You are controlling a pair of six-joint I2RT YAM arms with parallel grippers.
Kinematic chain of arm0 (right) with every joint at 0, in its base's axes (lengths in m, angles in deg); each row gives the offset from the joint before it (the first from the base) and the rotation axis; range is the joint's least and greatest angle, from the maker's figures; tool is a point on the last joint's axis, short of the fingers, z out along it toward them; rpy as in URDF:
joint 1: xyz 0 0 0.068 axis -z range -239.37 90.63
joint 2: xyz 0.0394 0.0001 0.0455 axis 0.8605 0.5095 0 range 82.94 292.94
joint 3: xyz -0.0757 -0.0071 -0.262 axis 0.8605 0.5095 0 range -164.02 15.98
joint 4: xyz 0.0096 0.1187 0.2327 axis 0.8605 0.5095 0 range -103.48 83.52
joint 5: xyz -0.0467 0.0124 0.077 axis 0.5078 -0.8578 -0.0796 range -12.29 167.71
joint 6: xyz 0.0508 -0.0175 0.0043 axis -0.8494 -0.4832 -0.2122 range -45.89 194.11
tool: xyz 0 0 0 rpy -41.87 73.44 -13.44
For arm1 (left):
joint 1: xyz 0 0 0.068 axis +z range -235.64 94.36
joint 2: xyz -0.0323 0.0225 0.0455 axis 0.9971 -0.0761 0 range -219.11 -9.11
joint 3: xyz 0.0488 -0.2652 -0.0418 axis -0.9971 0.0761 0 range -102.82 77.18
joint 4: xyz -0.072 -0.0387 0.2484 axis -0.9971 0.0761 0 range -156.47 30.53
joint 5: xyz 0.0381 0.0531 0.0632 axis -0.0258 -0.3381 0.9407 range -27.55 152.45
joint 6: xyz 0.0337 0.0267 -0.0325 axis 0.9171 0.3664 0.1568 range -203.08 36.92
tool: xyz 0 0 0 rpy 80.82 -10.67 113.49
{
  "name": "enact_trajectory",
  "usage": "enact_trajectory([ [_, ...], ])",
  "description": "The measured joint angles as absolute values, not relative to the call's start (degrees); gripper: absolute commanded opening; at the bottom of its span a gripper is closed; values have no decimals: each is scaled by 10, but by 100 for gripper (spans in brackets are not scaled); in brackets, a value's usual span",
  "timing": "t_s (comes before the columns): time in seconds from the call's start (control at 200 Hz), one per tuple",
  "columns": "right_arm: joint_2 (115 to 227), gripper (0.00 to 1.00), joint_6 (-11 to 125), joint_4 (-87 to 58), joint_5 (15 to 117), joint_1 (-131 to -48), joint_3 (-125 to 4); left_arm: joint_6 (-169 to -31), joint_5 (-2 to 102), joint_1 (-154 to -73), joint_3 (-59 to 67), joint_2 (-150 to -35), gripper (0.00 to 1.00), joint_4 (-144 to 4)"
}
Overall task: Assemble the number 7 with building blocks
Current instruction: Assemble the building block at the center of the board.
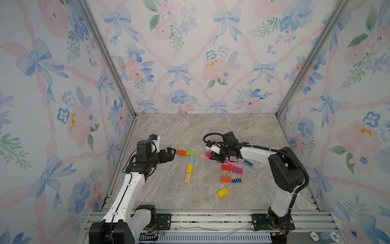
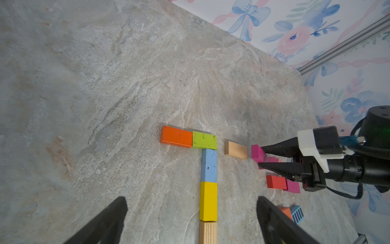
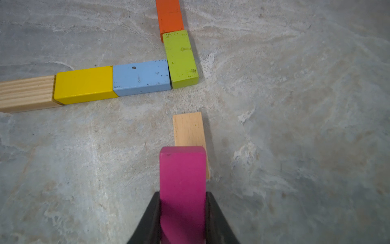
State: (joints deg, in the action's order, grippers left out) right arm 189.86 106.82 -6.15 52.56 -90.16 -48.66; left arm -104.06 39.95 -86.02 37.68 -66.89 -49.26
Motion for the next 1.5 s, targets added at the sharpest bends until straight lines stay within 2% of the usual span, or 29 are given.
enact_trajectory([
  [1.145, 1929, 25, 895, 115, 509, -869, -578, -1041, 400, -860, 379, -658, 98, -493],
  [1.5, 1985, 25, 967, 258, 617, -910, -680, -1041, 400, -861, 379, -654, 98, -493],
])
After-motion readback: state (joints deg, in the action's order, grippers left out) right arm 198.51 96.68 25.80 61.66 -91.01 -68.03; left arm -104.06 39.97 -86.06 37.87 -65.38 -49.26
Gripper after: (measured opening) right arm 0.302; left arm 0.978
